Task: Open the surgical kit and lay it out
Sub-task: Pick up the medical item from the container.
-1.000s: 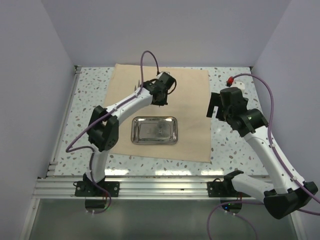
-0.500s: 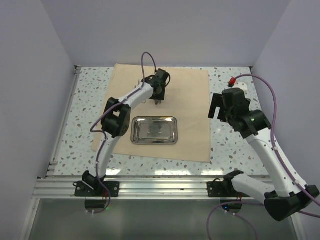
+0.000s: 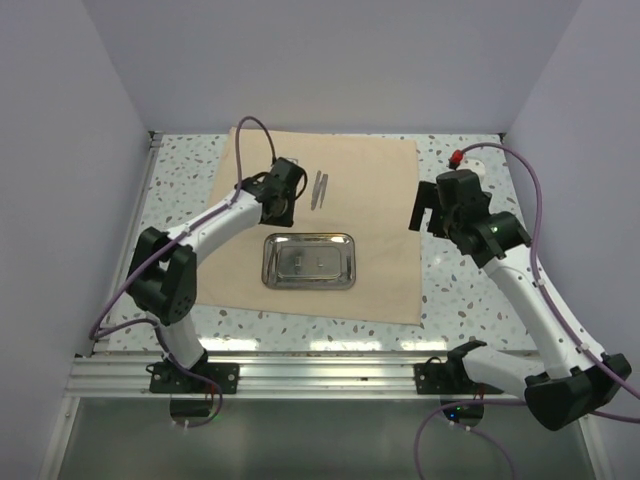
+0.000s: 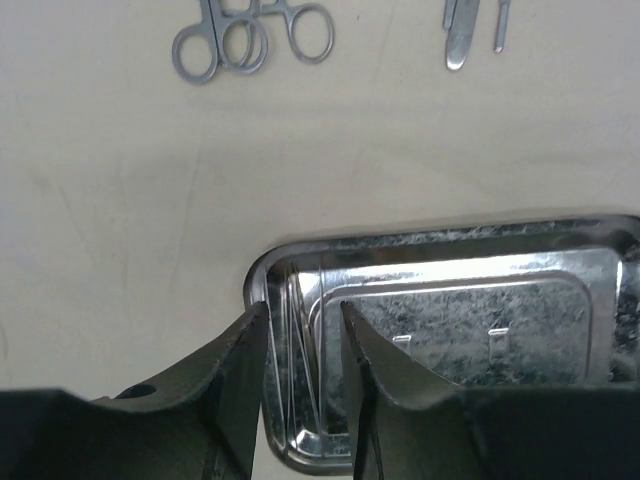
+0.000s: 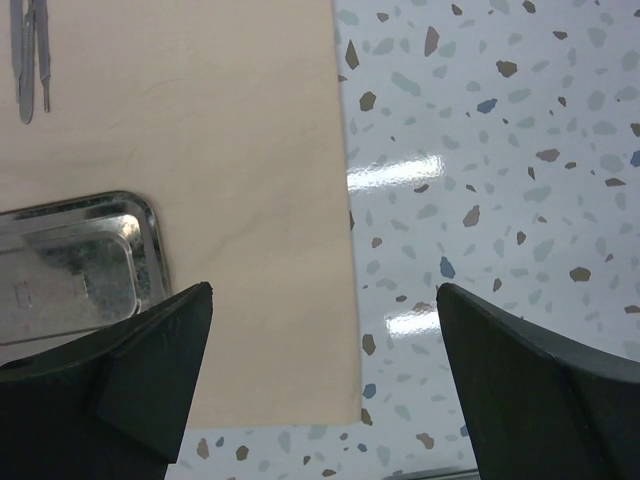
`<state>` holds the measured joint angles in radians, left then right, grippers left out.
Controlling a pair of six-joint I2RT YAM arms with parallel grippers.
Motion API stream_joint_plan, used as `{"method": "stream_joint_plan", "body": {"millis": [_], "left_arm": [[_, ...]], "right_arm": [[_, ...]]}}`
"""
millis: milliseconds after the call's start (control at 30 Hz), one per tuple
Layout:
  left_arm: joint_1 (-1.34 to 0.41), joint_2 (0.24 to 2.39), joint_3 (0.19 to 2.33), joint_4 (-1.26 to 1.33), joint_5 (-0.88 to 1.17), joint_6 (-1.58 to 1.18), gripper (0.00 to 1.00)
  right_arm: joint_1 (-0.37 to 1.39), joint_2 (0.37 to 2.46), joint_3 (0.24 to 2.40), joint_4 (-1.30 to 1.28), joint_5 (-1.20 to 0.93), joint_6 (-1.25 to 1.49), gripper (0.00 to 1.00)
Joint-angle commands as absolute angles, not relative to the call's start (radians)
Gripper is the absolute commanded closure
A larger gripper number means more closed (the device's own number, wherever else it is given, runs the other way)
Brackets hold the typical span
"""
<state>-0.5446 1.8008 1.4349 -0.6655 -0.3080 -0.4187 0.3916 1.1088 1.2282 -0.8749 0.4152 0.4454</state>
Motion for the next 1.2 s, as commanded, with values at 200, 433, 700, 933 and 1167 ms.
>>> {"method": "stream_joint_plan", "body": {"millis": [200, 433, 700, 933, 1167], "left_arm": [[-0.546, 1.770, 1.269, -0.571, -0.268, -0.411, 0.65], [-0.543, 1.802, 1.287, -0.558, -0.239, -0.410, 0.66], [-0.543, 1.845, 1.276, -0.540, -0.216, -0.408, 0.68], [-0.543, 1.885, 1.272, -0.519, -0.204, -0.403, 0.70], [-0.538, 1.921, 1.266, -0.511, -0.186, -0.410, 0.83]], "right_arm": [[0.390, 1.132, 1.241, -0.801, 0.390, 0.446, 0.02], [0.390, 1.117, 1.216, -0.810, 0.399, 0.453, 0.02], [0.390, 1.111, 1.207, -0.818, 0.416, 0.457, 0.02], [0.390, 1.132, 1.215, -0.816, 0.420, 0.457, 0.02], [0.390, 1.152, 1.232, -0.815, 0.422, 0.456, 0.02]]}}
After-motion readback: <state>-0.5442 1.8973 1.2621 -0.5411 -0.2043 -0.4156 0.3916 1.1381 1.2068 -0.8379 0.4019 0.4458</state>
